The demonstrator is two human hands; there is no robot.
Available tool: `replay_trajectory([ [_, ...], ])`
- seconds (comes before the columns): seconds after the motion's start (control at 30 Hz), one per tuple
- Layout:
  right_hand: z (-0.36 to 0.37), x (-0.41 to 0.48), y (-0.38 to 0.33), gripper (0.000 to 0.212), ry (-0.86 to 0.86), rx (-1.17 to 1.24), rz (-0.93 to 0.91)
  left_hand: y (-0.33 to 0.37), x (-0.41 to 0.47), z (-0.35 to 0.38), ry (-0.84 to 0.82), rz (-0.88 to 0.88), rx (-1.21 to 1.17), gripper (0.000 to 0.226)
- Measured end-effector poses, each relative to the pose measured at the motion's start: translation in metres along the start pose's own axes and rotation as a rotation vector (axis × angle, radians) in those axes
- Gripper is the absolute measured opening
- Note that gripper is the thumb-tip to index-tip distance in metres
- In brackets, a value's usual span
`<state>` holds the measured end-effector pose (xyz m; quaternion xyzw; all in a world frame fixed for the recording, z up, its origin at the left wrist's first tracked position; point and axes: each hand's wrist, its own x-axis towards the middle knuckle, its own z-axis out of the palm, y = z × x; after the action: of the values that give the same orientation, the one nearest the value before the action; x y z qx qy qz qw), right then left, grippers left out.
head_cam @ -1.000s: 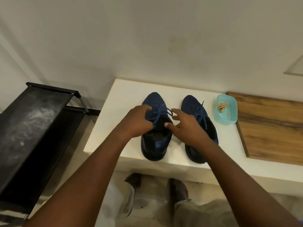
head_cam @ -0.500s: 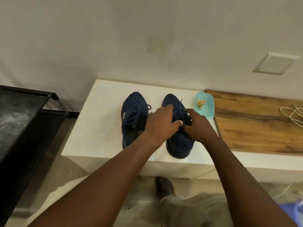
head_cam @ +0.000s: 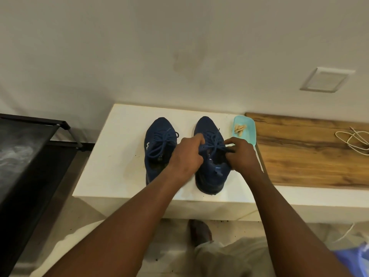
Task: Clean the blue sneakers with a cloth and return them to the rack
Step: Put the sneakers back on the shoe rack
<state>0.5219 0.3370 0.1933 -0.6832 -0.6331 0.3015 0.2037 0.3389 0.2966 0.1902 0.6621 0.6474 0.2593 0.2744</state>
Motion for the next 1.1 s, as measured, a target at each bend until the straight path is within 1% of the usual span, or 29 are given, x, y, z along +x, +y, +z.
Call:
replay_trajectory([
  [0.1, -0.003, -0.008, -0.002, 0.034, 0.022, -0.042, -0.064, -0.004, -0.002, -0.001, 0.018, 0.057, 0.059, 0.026],
  [0.17, -0.010, -0.017, -0.008, 0.034, 0.037, -0.064, -0.114, -0.004, -0.006, -0.004, 0.031, 0.071, 0.065, 0.020],
  [0.23, -0.016, -0.027, -0.015, 0.037, 0.042, -0.079, -0.172, -0.005, -0.013, -0.011, 0.074, 0.058, 0.054, 0.021],
  [0.33, -0.012, -0.044, -0.027, 0.045, -0.061, -0.219, -0.261, -0.009, -0.033, -0.024, 0.145, 0.027, 0.123, 0.029],
  [0.4, 0.001, -0.049, -0.033, 0.054, -0.106, -0.401, -0.328, -0.014, -0.046, -0.031, 0.096, -0.030, 0.229, 0.040],
  [0.47, 0.010, -0.057, -0.040, 0.064, -0.102, -0.592, -0.368, -0.015, -0.057, -0.034, 0.025, -0.067, 0.411, 0.048],
  [0.53, 0.018, -0.071, -0.044, 0.065, -0.096, -0.682, -0.388, -0.016, -0.070, -0.036, -0.013, -0.072, 0.582, 0.044],
  [0.6, 0.029, -0.085, -0.042, 0.058, -0.113, -0.692, -0.346, -0.020, -0.080, -0.037, -0.042, -0.078, 0.682, 0.033],
  [0.63, 0.034, -0.091, -0.038, 0.057, -0.100, -0.681, -0.342, -0.022, -0.085, -0.038, -0.050, -0.088, 0.693, 0.027],
  [0.73, 0.043, -0.100, -0.025, 0.059, 0.002, -0.608, -0.343, -0.025, -0.097, -0.038, -0.028, -0.099, 0.613, 0.019],
  [0.77, 0.044, -0.101, -0.023, 0.059, 0.012, -0.595, -0.350, -0.026, -0.100, -0.038, -0.015, -0.085, 0.600, 0.017],
  [0.83, 0.042, -0.101, -0.025, 0.053, 0.010, -0.594, -0.367, -0.029, -0.105, -0.040, 0.000, -0.058, 0.599, 0.014],
  [0.97, 0.033, -0.101, -0.032, 0.033, -0.016, -0.579, -0.403, -0.035, -0.112, -0.053, 0.031, -0.022, 0.573, 0.013],
  [1.1, 0.026, -0.106, -0.043, 0.030, -0.001, -0.521, -0.444, -0.037, -0.118, -0.073, 0.095, 0.006, 0.543, 0.014],
])
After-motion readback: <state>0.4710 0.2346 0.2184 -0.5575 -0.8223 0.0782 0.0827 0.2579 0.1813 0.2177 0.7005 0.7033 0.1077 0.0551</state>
